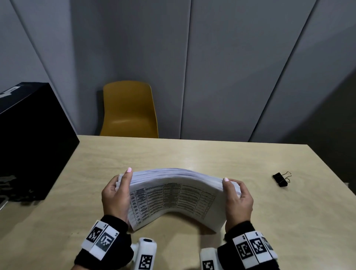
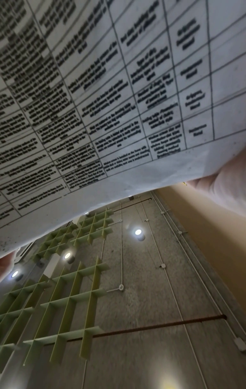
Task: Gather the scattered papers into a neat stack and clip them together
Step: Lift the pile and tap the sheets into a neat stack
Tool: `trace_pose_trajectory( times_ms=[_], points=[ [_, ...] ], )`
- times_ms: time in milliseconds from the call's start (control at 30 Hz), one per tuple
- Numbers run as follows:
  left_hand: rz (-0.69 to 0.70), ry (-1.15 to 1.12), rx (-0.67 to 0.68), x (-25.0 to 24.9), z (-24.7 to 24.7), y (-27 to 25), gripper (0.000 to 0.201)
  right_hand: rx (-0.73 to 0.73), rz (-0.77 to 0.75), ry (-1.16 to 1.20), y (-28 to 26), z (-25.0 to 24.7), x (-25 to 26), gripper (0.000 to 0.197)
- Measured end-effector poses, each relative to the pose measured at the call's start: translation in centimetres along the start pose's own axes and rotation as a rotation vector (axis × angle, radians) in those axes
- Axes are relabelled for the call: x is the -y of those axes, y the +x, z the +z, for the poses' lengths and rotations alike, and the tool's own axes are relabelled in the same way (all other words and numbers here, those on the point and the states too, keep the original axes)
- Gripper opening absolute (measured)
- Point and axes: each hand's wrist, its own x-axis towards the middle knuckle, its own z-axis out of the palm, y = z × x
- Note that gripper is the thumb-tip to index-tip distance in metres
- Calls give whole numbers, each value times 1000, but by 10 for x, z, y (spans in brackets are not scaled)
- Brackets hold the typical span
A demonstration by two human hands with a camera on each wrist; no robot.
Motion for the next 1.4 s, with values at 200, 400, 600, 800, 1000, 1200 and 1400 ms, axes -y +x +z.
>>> trace_pose_trajectory(
  times_ms=[200,400,600,800,1000,1200,1400],
  points=[
    [-31,27,16,3,0,3,33,9,9,10,-2,0,1,15],
    [-53,24,18,7,0,4,46,39,-33,22,-2,-1,1,12],
    [-57,31,6,9,-1,7,81,117,-90,9,-5,-5,-3,19],
    [-51,-6,12,9,1,6,35,84,-61,31,-2,-4,-5,14],
    [-39,-62,34,8,-2,4,36,125,-96,26,-4,-7,-6,14],
    [-34,-58,46,6,-1,4,37,155,-125,29,-7,-11,-7,20],
    [-62,-99,128,-2,-1,-3,36,268,-231,-40,-13,-15,2,57]
  ],
)
